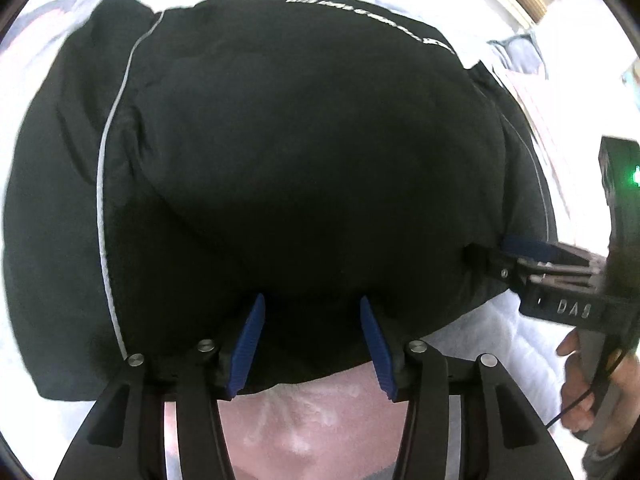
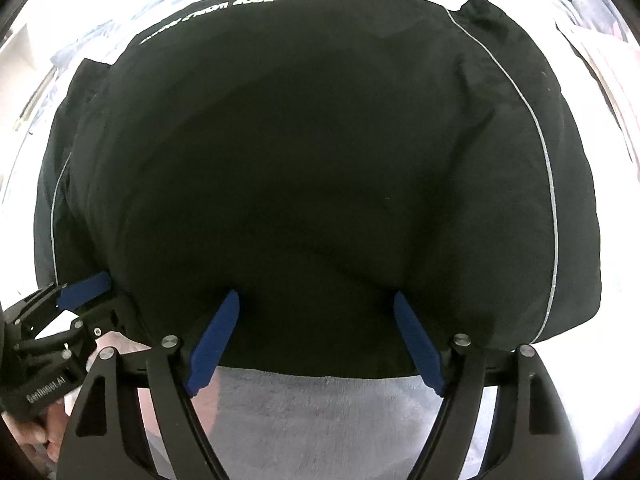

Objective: Fold large clothes

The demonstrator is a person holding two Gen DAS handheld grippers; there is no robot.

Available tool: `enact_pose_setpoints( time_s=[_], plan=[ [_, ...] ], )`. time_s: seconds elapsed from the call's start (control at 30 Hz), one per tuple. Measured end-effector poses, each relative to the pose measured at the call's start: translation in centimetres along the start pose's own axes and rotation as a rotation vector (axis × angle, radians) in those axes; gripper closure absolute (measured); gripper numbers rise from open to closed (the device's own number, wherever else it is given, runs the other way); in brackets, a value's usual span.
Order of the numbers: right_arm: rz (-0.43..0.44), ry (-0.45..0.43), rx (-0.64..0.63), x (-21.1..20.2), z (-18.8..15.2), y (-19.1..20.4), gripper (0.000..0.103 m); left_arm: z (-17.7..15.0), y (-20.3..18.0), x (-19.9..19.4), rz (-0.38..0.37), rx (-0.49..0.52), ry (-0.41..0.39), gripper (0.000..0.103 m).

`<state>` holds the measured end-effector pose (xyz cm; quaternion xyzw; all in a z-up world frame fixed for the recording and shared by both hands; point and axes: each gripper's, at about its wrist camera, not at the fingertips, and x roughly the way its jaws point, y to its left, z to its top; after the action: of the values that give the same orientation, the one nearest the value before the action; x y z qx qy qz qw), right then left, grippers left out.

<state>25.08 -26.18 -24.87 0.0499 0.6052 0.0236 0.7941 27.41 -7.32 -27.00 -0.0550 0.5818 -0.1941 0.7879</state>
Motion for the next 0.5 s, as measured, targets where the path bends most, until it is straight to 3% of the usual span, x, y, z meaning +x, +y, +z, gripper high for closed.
enact_pose_setpoints(
  time_s=[0.17,0.5],
  plan=[
    [0.003,-0.011,0.004,0.5,0.2,0.3,0.02,0.4,0.8,0.7,-0.052,-0.034,-0.001,0.052],
    [0.056,-0.011,0.007,-0.3,-1.2,-1.4,0.015,-0.4,0.5,0.0,-0.019,0.014,0.0,0.052]
  ],
)
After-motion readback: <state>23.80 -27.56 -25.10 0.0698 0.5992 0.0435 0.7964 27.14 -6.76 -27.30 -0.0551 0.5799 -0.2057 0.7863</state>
